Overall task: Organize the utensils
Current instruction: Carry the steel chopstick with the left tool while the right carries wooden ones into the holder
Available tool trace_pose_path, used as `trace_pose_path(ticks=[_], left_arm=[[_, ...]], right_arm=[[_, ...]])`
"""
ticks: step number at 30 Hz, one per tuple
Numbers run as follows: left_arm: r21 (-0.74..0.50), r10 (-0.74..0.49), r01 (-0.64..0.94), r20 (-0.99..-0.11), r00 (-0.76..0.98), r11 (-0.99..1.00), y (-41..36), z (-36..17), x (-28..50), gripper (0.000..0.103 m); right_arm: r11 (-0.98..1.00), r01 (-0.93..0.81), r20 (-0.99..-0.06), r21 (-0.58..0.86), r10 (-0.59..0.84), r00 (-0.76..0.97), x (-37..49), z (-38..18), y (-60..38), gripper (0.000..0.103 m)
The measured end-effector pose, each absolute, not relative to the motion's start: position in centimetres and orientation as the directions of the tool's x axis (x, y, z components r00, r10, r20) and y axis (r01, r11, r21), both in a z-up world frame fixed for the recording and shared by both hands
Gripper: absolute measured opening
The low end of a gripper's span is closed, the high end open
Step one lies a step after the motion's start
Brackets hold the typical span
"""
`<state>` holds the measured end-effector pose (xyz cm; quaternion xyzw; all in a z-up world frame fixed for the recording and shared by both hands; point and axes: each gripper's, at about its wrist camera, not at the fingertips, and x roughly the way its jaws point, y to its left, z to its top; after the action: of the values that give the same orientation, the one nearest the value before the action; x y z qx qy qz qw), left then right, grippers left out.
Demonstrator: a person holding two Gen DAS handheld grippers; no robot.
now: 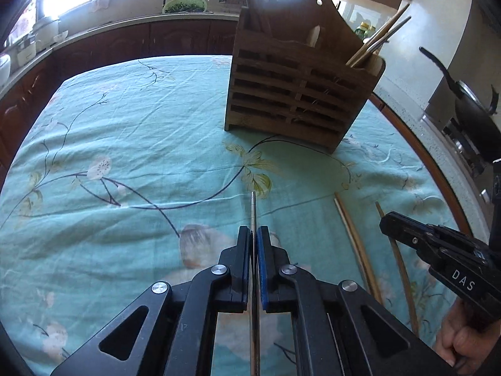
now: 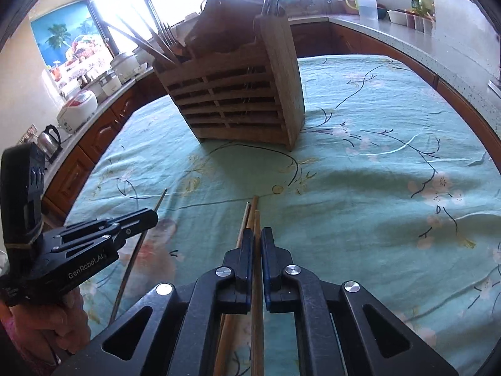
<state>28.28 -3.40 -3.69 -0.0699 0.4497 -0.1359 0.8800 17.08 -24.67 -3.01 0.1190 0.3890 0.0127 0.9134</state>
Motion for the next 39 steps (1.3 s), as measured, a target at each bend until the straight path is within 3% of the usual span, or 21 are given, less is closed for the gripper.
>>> trace_pose_path(ticks=[7, 18, 25, 39], left_arm=[[-0.357, -0.384, 0.179, -0.667, 0.639, 0.917, -0.1, 1.0, 22.7, 0.003], [-0.402, -0.435, 0.235, -0.537, 0.722, 0.885, 2.9, 6.6, 15.9, 0.003], [-0.392, -0.439, 0.257, -0.5, 0.747, 0.884, 3.5, 8.1, 14.2, 0.003], [-0.367, -0.419, 0.259, -0.473, 0.775, 0.893, 3.4, 9.5, 14.5, 0.003]], right_arm=[[0.961, 0.025, -0.61, 0.277, 0.155, 0.777, 13.2, 1.5, -24.2, 0.005], [0.956, -0.032, -0.479, 0.293, 0.175, 0.86, 8.8, 7.4, -23.8, 0.005], [0.958, -0.034, -0.419, 0.284, 0.156, 0.894, 7.9, 9.9, -24.2, 0.005], [0.958, -0.039, -0.386, 0.284, 0.152, 0.91, 8.4, 11.1, -24.3, 0.005]])
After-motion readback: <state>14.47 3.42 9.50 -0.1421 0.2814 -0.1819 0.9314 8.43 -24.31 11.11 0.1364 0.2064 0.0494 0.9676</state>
